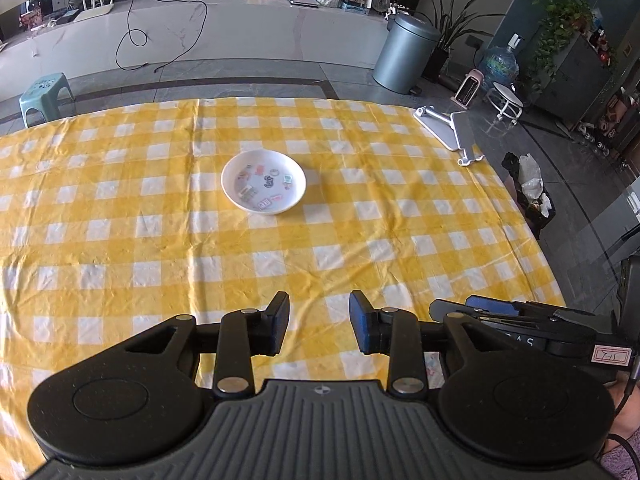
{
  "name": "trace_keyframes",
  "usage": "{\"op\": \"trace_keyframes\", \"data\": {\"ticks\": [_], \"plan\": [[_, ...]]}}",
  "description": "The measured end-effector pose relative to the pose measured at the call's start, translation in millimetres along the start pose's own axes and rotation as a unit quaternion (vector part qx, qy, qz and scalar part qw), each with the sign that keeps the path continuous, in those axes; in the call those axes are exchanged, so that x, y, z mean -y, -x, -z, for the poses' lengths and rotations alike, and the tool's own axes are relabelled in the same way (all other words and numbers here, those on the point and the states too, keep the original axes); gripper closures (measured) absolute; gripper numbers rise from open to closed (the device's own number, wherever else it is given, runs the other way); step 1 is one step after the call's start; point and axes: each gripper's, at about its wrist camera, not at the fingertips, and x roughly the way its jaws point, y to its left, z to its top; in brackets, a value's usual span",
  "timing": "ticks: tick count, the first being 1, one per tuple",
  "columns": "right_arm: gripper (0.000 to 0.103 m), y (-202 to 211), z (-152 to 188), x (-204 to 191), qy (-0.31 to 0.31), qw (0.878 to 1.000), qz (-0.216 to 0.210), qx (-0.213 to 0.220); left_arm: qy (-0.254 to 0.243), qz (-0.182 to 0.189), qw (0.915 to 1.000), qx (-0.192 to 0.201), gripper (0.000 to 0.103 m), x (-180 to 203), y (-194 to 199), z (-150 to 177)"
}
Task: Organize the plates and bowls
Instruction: 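Open the left tool and move it toward the white sticker bowl, then close the left tool on the white sticker bowl rim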
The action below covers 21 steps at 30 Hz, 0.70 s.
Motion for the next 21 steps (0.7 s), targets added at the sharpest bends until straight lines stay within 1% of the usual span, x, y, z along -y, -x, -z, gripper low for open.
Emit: {"op": "trace_keyframes", "data": {"ticks": [3,6,8,9,11,13,17,19,21], "plan": [[0.04,-23,-20,-17,0.006,1.0,-0.008,-0.019,0.004,-0.003,1.0,-0.003,0.065,-21,-16,-19],[0.047,-46,-40,-31,0.006,0.999,-0.018,-0.032,0.037,0.001,0.9993,-0.004,0.065,-43,-35,-38],[0.048,-59,-53,-40,0.009,0.999,-0.015,-0.034,0.058,0.001,0.9983,-0.004,0.065,-57,-51,-47],[0.049,-67,-60,-45,0.011,0.999,-0.011,-0.034,0.065,-0.007,0.9978,-0.006,0.065,-62,-59,-51],[0.052,-80,-72,-50,0.01,0.999,-0.006,-0.033,0.075,-0.016,0.997,-0.004,0.065,-72,-73,-58],[0.057,-94,-84,-54,0.001,0.999,-0.005,-0.035,0.081,-0.017,0.9965,0.001,0.066,-80,-85,-65],[0.059,-118,-104,-58,-0.011,0.999,0.004,-0.036,0.095,-0.014,0.9953,0.007,0.07,-93,-106,-77],[0.064,-129,-110,-60,-0.013,0.999,0.008,-0.038,0.104,-0.013,0.9945,0.003,0.072,-97,-116,-80],[0.066,-136,-114,-61,-0.015,0.999,0.006,-0.038,0.109,-0.011,0.994,-0.001,0.075,-100,-125,-82]]}}
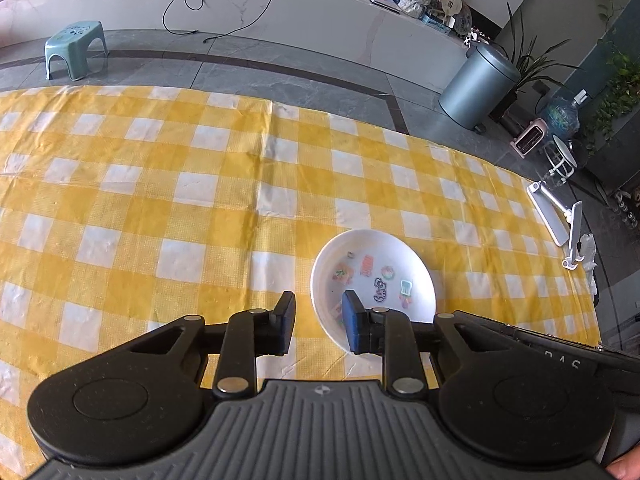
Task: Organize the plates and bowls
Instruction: 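Close the left tool on the white sticker bowl rim, then carry the white bowl with the left tool onto the glass plate and open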
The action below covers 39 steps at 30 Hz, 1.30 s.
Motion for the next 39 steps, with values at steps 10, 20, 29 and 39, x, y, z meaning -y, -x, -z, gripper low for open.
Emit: {"op": "trace_keyframes", "data": {"ticks": [10,20,29,39], "plan": [[0.08,-24,-7,-4,-0.009,1.0,-0.015,-0.003,0.014,0.008,0.9999,-0.004,0.091,-8,-16,1],[0.101,-18,0,-10,-0.014,1.0,-0.017,-0.005,0.016,0.009,0.9998,-0.01,0.099,-1,-4,4],[0.102,42,20,-10,-0.012,1.0,-0.023,0.015,0.014,0.007,0.9998,-0.012,0.099,27,50,24],[0.102,144,82,19,-0.033,0.998,-0.034,0.033,0.012,0.001,0.9997,-0.02,0.1,90,121,87]]}}
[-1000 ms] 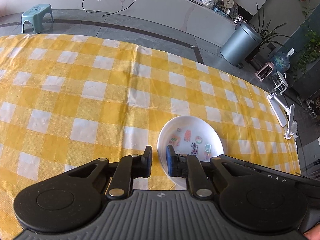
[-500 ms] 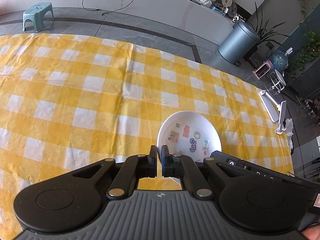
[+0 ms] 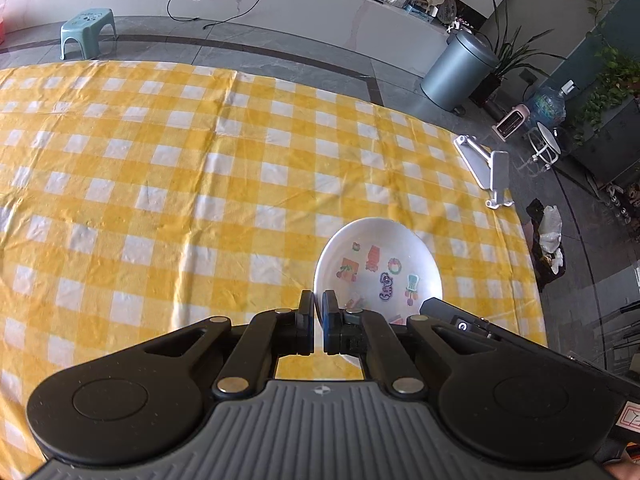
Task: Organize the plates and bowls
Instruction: 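Carry the white bowl with the left tool onto the glass plate and open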
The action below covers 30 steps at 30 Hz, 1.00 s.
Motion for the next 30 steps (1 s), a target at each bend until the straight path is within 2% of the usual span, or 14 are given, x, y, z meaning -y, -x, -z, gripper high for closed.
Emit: {"op": "trace_keyframes", "data": {"ticks": [8,12,15,17,20,30], "plan": [[0.103,77,59,55,-0.051,0.998,-0.011,0.023,0.001,0.04,0.9992,0.007,0.099,42,28,80],[0.103,95,92,86,-0.086,0.996,-0.015,0.026,-0.005,0.036,0.9993,0.013,0.099,58,19,121],[0.103,98,111,107,-0.105,0.994,-0.012,0.033,0.019,0.046,0.9988,-0.004,0.099,59,5,141],[0.103,97,121,117,-0.112,0.993,-0.01,0.038,0.034,0.049,0.9982,-0.005,0.099,58,-2,148],[0.102,92,126,125,-0.117,0.992,-0.017,0.04,0.034,0.031,0.9989,-0.004,0.099,62,-11,156],[0.102,65,128,129,-0.107,0.994,0.013,0.023,0.053,0.007,0.9986,-0.009,0.099,57,-36,168]]}}
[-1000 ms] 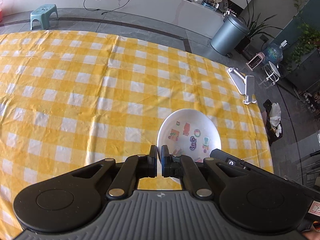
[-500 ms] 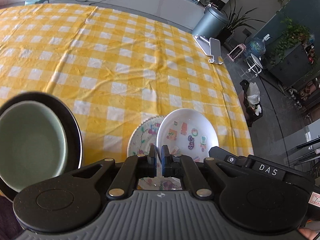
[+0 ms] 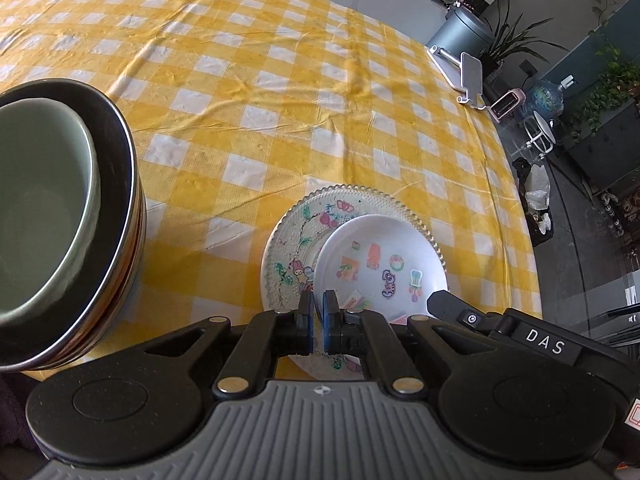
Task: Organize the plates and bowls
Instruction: 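Carry the white bowl with the left tool onto the glass plate and open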
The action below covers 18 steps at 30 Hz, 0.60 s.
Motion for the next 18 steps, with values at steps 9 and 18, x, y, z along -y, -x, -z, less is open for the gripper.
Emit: {"op": "trace_keyframes", "data": {"ticks": [9,18], "plan": [[0.102,-10,0,-1,0.0,1.0,0.013,-0.002,-0.006,-0.011,0.9999,0.001,0.099,1,-8,-2],[0.099,-14,1,-3,0.007,1.0,0.027,-0.004,-0.021,-0.009,0.9997,0.007,0.099,3,-11,-3]]}}
